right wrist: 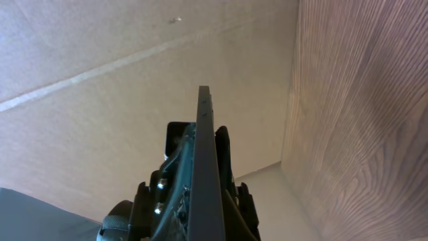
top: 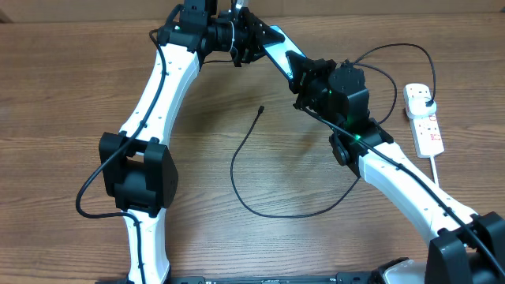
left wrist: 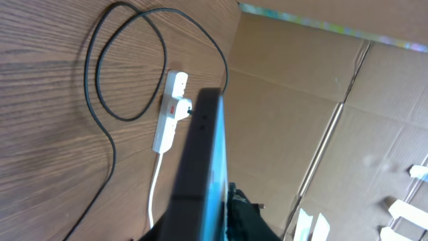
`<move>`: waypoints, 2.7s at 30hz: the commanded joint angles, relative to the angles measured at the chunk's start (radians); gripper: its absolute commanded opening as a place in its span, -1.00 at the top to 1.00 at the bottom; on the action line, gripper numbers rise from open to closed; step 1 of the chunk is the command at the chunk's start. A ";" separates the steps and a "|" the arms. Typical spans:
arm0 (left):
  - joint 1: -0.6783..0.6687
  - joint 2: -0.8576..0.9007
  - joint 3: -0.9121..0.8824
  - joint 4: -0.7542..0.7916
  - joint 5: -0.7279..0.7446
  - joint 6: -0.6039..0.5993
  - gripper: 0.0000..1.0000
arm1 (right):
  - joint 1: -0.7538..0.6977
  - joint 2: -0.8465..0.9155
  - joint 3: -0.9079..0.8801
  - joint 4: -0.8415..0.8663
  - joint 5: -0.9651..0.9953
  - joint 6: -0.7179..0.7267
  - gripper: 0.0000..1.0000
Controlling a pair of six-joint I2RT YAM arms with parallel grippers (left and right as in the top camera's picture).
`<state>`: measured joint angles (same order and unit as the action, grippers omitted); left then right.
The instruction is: Plug charger to phone and switch on socket
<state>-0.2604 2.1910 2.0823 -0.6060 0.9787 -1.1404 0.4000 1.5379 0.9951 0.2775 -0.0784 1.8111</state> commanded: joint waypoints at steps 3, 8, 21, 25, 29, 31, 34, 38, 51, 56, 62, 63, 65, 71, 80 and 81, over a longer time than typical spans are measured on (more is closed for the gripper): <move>-0.004 -0.029 0.021 0.008 -0.018 0.002 0.91 | 0.010 0.013 0.034 0.004 -0.016 -0.001 0.92; -0.004 -0.029 0.021 0.008 -0.039 0.002 0.91 | 0.010 0.013 0.034 0.004 -0.012 -0.001 0.72; 0.002 -0.029 0.021 -0.005 -0.074 0.075 0.91 | 0.010 0.013 0.034 0.003 -0.013 -0.010 -0.08; 0.016 -0.029 0.021 -0.058 -0.101 0.170 0.91 | 0.001 0.013 0.034 -0.001 -0.032 -0.100 -0.77; 0.048 -0.029 0.021 -0.134 -0.109 0.341 0.92 | -0.039 0.013 0.034 -0.061 -0.090 -0.226 -1.00; 0.070 -0.029 0.021 -0.193 -0.128 0.409 0.92 | -0.066 0.013 0.034 -0.116 -0.126 -0.291 -1.00; 0.107 -0.029 0.021 -0.286 -0.163 0.509 0.92 | -0.104 0.013 0.034 -0.209 -0.190 -0.430 -1.00; 0.156 -0.029 0.021 -0.420 -0.182 0.683 0.91 | -0.154 0.013 0.034 -0.431 -0.207 -0.607 -1.00; 0.201 -0.029 0.021 -0.793 -0.050 1.081 0.91 | -0.150 0.013 0.034 -0.800 -0.223 -1.073 -0.88; 0.219 -0.029 0.021 -0.858 0.159 1.167 0.92 | -0.101 0.013 0.034 -0.822 -0.224 -1.080 -0.67; 0.267 -0.029 0.021 -0.851 0.360 1.163 0.91 | -0.068 0.018 0.049 -0.808 -0.246 -1.080 -0.54; 0.280 -0.029 0.021 -0.846 0.380 1.163 0.92 | -0.067 0.024 0.061 -0.810 -0.252 -1.080 -0.54; 0.307 -0.029 0.021 -0.841 0.395 1.151 0.91 | -0.066 0.042 0.095 -0.820 -0.264 -1.080 -0.54; 0.393 -0.029 0.021 -0.837 0.396 1.100 0.91 | -0.061 0.164 0.280 -0.907 -0.269 -1.104 -0.46; 0.438 -0.029 0.021 -0.838 0.393 1.099 0.92 | -0.032 0.447 0.584 -1.026 -0.343 -1.108 -0.18; 0.438 -0.029 0.021 -0.838 0.393 1.099 0.92 | -0.027 0.470 0.602 -1.031 -0.346 -1.106 -0.18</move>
<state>0.1791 2.1902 2.0823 -1.4437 1.3094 -0.0265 0.3557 1.9495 1.5318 -0.7460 -0.3851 0.7177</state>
